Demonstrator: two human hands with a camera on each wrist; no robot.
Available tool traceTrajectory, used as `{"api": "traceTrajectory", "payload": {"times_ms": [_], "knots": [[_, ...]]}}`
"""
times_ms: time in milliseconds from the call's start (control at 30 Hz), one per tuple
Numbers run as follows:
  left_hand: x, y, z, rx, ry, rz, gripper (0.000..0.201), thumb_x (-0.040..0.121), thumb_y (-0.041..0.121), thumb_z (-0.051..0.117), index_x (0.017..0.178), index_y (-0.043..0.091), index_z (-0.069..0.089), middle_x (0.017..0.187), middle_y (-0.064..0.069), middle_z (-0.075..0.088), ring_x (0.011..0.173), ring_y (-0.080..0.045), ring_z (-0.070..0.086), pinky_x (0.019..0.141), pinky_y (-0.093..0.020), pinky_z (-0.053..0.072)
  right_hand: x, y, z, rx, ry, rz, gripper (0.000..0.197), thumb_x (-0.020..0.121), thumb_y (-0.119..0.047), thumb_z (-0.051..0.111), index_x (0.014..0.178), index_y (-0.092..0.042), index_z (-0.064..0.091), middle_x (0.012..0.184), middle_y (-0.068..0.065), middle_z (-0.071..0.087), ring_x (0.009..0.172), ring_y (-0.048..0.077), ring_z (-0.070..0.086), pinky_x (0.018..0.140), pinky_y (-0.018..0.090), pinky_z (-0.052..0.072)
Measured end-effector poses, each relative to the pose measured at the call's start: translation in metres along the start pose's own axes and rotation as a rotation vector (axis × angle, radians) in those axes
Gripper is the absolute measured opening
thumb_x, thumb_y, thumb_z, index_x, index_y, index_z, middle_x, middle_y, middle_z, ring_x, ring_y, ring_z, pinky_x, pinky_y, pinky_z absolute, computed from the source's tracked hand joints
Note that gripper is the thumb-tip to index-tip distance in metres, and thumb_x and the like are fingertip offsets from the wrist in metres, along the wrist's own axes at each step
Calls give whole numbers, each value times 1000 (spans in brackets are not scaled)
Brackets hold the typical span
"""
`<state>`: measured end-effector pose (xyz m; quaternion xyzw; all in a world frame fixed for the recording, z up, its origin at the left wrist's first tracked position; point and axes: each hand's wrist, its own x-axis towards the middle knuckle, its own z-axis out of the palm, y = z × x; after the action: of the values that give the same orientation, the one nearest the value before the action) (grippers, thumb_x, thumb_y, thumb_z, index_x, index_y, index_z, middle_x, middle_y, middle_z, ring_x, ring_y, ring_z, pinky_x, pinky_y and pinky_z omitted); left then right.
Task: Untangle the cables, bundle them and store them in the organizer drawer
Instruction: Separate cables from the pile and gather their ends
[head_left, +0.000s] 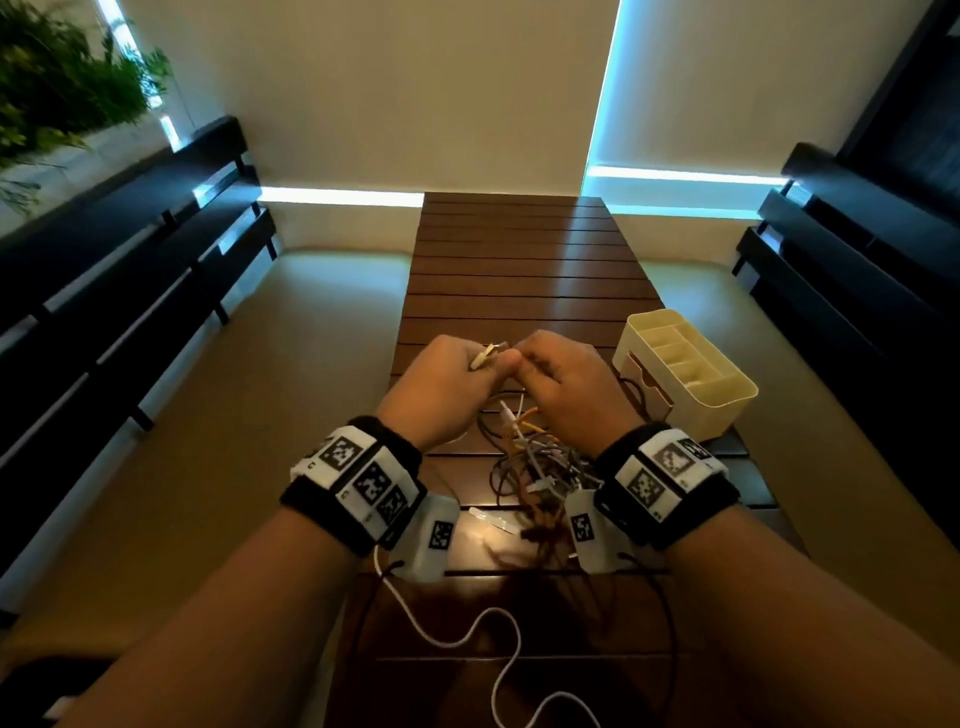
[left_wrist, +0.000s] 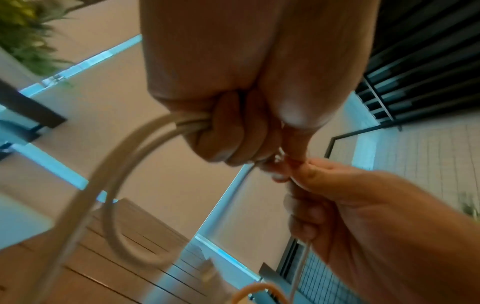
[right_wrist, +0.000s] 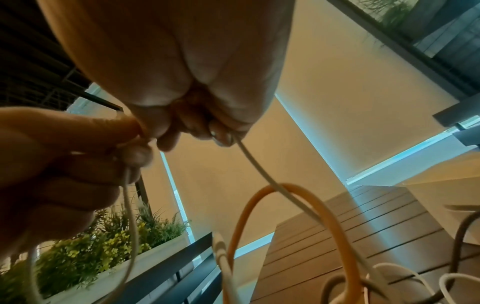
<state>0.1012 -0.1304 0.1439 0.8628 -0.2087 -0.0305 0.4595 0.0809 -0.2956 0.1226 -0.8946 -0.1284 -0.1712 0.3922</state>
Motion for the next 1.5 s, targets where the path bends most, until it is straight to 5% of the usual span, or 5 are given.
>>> {"api": "traceTrajectory", "payload": {"times_ms": [333, 567, 800, 967, 1500], "knots": [[9, 25, -46, -575, 212, -40, 44, 89, 53, 59, 61, 20, 48, 47, 8, 34, 38, -10, 26, 41, -22, 24, -51, 43, 37, 457, -199, 439, 34, 102, -44, 45, 88, -13, 51, 65, -8, 46, 56, 11, 44, 59, 36, 39], [2, -5, -43, 167, 221, -320, 30, 101, 26, 55, 74, 14, 63, 64, -1, 51, 58, -16, 47, 51, -28, 34, -20, 21, -1, 765, 26, 430, 17, 93, -29, 48, 82, -16, 51, 59, -10, 36, 52, 9, 29, 50, 22, 26], [-2, 18, -23, 332, 291, 239, 21, 97, 20, 57, 114, 25, 68, 88, 2, 70, 74, -19, 61, 65, -33, 48, -11, 2, 4, 226, -130, 218, 30, 103, -21, 46, 82, -11, 64, 77, 3, 58, 71, 13, 52, 64, 16, 39], [6, 2, -13, 441, 19, 198, 31, 99, 30, 55, 69, 32, 46, 64, 11, 50, 62, -10, 51, 58, -30, 33, -6, -2, 1, 246, -65, 151, 22, 102, -20, 52, 83, -20, 63, 73, -5, 58, 64, -1, 51, 59, 10, 38], [-8, 8, -54, 539, 334, 62, 19, 99, 16, 50, 84, 18, 61, 69, -1, 55, 64, -28, 51, 54, -32, 27, -10, 12, 4, 244, 55, 302, 28, 103, -38, 45, 89, -29, 67, 84, 4, 65, 77, 20, 59, 71, 31, 49]]}}
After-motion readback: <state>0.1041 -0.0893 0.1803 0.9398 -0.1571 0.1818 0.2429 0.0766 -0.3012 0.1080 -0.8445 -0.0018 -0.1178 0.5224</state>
